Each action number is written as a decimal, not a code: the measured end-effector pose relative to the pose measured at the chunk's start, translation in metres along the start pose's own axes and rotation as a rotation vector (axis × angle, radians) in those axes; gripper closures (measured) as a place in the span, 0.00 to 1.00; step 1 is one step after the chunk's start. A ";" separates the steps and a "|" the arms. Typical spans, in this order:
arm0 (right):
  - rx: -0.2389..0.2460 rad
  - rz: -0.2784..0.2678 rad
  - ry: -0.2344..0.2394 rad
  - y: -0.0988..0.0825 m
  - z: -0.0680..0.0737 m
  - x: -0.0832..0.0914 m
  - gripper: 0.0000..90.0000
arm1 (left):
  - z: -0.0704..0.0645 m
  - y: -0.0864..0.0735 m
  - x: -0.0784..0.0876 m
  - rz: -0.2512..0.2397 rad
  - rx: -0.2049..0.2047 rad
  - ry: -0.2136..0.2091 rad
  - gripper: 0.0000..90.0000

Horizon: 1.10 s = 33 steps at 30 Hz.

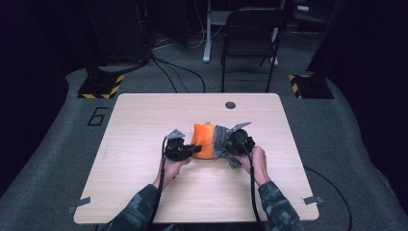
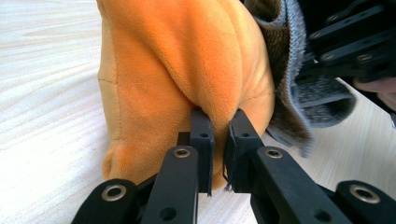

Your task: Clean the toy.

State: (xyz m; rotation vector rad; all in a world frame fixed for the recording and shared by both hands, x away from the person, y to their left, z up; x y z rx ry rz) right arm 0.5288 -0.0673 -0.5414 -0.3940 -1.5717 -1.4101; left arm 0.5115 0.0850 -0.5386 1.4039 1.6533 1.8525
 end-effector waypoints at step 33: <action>0.077 -0.090 0.003 0.028 0.034 0.017 0.87 | 0.002 0.000 0.003 -0.023 -0.014 0.014 0.87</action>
Point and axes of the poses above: each handheld gripper's, and its own axes: x roughly backward along the jaws, y roughly out of its top, z roughly to its left, the point moved 10 cm from there along -x, roughly forward along the jaws, and after that the axes turned 14 degrees about -x, right-handed, at the moved point
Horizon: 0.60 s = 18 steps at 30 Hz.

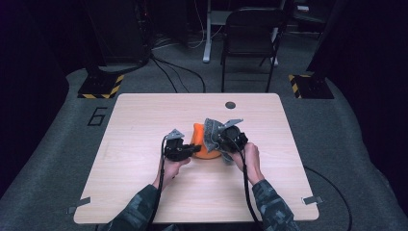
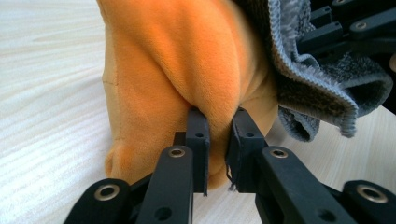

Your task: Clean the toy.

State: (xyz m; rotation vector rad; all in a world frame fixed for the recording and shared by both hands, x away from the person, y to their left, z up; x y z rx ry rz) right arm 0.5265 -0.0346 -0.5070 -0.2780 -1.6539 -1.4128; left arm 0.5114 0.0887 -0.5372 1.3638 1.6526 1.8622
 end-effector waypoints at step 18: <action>-0.003 0.000 -0.004 0.000 0.000 -0.001 0.87 | 0.007 -0.014 0.010 0.113 -0.255 0.155 0.39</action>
Point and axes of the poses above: each handheld gripper's, and its own axes: x roughly backward along the jaws, y roughly out of its top, z roughly to its left, the point moved 10 cm from there along -x, roughly forward along the jaws, and after that the axes turned 14 degrees about -x, right-handed, at the moved point
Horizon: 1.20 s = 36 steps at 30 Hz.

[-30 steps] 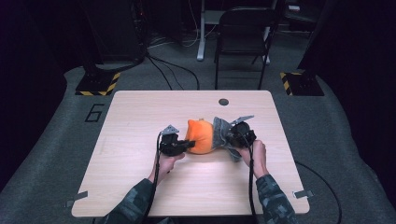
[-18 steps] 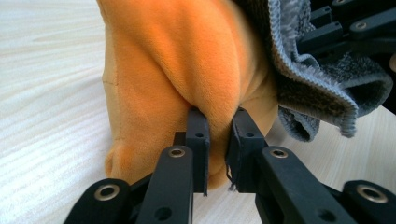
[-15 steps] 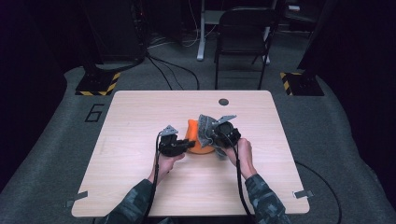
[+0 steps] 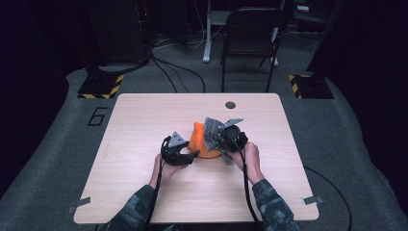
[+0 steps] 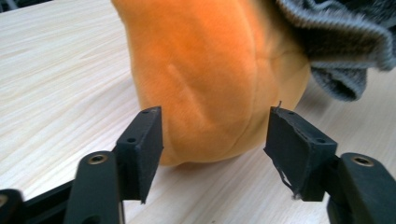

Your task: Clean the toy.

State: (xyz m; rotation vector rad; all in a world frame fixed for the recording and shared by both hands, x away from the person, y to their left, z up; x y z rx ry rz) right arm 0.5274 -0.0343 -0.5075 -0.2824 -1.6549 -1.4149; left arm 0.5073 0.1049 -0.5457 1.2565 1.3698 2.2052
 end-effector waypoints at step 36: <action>-0.015 -0.139 0.034 0.008 -0.005 0.053 0.87 | -0.011 0.034 0.000 -0.162 0.138 -0.065 0.96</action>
Point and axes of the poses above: each handheld gripper's, and its own axes: x roughly backward along the jaws, y roughly out of its top, z roughly to its left, the point moved 10 cm from there along -x, roughly forward along the jaws, and after that the axes turned 14 degrees about -x, right-handed, at the moved point
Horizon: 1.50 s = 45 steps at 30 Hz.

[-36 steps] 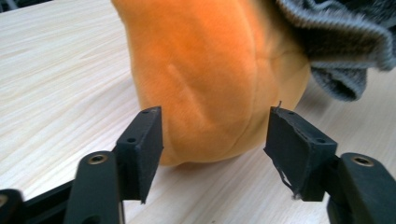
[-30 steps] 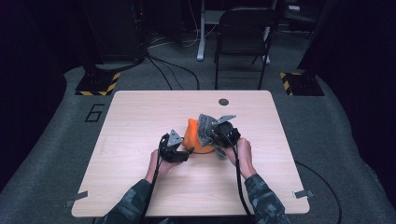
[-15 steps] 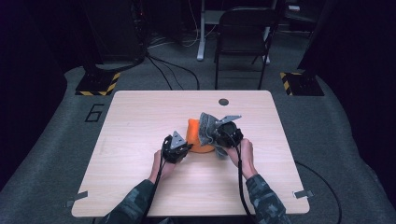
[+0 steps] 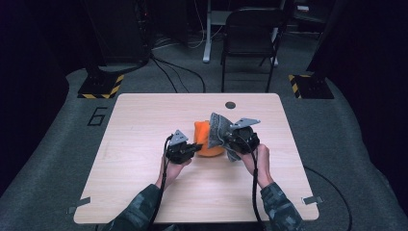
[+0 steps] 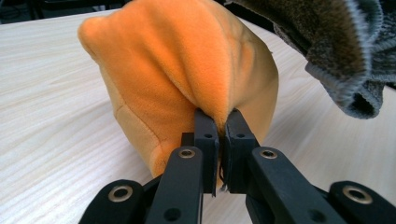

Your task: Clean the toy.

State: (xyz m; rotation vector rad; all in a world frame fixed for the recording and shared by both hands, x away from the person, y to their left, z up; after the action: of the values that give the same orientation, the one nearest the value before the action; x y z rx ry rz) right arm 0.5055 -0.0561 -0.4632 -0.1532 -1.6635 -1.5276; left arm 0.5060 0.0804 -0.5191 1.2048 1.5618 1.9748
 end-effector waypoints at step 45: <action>-0.036 0.234 -0.097 -0.054 -0.034 -0.064 0.88 | 0.009 -0.024 -0.005 0.070 0.114 -0.086 0.95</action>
State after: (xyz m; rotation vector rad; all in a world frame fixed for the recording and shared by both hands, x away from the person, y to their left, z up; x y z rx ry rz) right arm 0.5296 -0.0707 -0.5492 -0.4321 -1.6310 -1.3916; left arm 0.5109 0.0906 -0.5425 1.3885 1.6291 1.8709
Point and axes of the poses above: each handheld gripper's, and its own axes: x roughly backward along the jaws, y roughly out of its top, z roughly to its left, the point moved 10 cm from there along -x, roughly forward along the jaws, and after that the axes turned 14 degrees about -x, right-handed, at the moved point
